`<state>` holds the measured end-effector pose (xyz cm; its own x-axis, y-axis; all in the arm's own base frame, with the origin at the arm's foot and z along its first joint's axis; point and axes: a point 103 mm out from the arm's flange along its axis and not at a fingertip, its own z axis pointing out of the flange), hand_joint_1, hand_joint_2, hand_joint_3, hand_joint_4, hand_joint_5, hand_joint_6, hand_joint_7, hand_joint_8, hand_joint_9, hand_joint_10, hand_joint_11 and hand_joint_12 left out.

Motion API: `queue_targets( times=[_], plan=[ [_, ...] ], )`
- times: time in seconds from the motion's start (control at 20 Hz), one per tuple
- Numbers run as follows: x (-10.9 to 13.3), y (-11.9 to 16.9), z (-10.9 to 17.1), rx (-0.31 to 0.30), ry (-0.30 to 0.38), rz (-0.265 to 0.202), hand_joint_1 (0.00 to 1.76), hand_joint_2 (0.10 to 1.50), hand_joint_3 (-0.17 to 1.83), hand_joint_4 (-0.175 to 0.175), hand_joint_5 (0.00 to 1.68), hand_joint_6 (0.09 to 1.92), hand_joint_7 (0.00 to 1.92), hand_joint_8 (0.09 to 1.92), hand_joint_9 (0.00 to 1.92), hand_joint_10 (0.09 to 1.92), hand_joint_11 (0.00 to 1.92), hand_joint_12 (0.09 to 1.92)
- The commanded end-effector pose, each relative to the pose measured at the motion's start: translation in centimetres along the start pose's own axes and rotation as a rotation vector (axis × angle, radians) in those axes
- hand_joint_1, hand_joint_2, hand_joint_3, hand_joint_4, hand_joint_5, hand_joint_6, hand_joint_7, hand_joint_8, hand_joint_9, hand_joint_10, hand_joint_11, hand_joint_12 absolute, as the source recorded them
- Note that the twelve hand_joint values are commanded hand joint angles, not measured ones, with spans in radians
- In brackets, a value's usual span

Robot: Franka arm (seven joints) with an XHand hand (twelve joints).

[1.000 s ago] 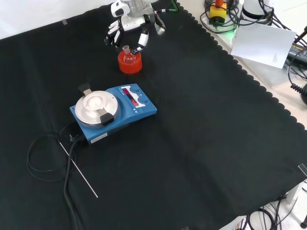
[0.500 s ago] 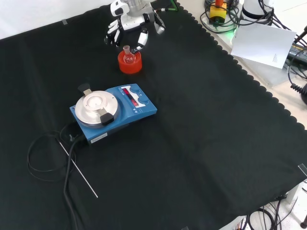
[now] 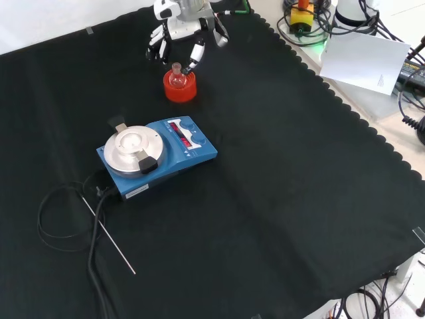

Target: Pick up the round-bottom flask.

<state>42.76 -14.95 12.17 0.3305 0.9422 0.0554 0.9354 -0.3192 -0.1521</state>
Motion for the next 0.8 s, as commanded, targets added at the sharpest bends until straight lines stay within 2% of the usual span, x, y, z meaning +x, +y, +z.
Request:
queue_targets(
  times=[0.05,0.3,0.4,0.65,0.8],
  plan=[
    [0.3,-0.4,-2.2,-0.005,0.013,-0.001,1.12,0.69,0.74,0.034,1.14,0.95,0.36,0.68,0.64,0.6,0.41,1.32],
    [1.1,-1.1,-5.8,-0.02,0.062,0.006,1.12,0.68,0.75,0.026,1.14,0.95,0.36,0.68,0.64,0.6,0.41,1.32],
    [1.7,-1.3,-7.4,-0.024,0.08,0.005,1.13,0.67,0.76,0.006,1.14,0.96,0.36,0.68,0.64,0.6,0.42,1.32],
    [3.1,-1.2,-10.5,-0.029,0.08,-0.014,1.13,0.67,0.77,-0.009,1.14,0.96,0.36,0.68,0.64,0.6,0.42,1.32],
    [5.3,-0.9,-11.5,-0.03,0.066,-0.03,1.13,0.67,0.78,-0.011,1.14,0.96,0.36,0.68,0.64,0.6,0.42,1.32]
  ],
)
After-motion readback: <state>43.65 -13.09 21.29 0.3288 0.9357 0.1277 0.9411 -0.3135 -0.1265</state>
